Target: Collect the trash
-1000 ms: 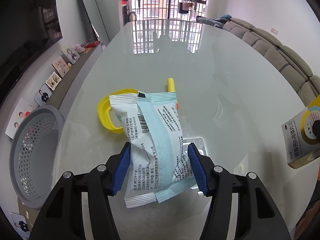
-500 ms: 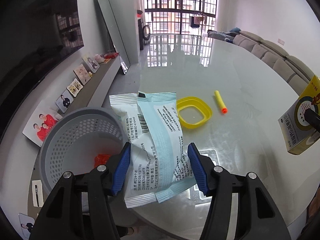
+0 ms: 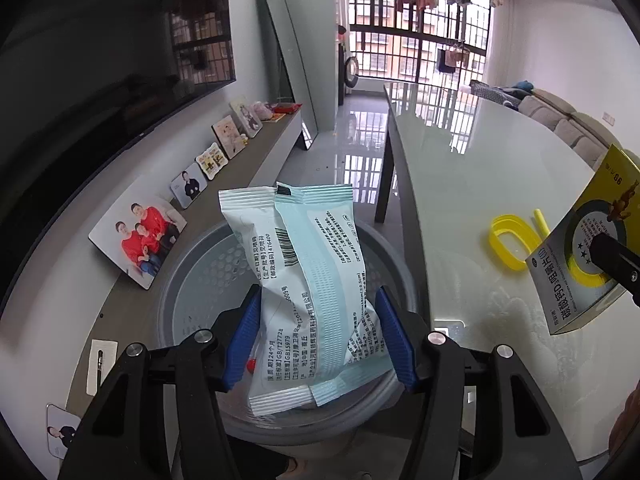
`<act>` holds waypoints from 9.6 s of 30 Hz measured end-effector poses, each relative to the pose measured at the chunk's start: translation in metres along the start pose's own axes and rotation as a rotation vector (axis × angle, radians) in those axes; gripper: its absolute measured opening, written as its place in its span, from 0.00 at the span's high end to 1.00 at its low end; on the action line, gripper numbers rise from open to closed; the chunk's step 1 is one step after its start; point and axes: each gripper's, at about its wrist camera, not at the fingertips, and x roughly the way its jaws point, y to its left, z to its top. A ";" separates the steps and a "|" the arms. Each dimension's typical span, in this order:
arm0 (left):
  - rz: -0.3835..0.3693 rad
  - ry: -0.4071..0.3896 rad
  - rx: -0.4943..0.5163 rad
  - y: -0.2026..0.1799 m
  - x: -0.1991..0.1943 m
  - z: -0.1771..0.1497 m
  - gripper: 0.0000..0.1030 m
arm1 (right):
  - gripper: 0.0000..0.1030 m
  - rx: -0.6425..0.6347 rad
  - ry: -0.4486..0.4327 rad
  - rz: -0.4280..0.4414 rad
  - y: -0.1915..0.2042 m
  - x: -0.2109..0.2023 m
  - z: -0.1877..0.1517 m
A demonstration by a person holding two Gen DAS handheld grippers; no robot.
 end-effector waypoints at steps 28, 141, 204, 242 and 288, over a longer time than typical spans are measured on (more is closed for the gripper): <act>0.071 0.120 -0.103 0.078 0.061 -0.018 0.43 | 0.33 -0.242 0.144 0.166 0.129 0.125 0.014; -0.212 0.131 0.194 -0.167 0.078 0.030 0.09 | 0.88 0.130 0.175 -0.090 -0.151 0.102 0.035; -0.116 0.039 0.089 -0.074 0.014 0.022 0.30 | 0.88 0.162 0.142 0.057 -0.084 0.065 0.008; 0.073 0.062 -0.075 0.077 0.020 -0.009 0.16 | 0.70 -0.141 0.227 0.247 0.119 0.100 -0.015; 0.142 0.073 -0.092 0.085 0.011 -0.018 0.06 | 0.49 -0.158 0.220 0.184 0.118 0.087 -0.028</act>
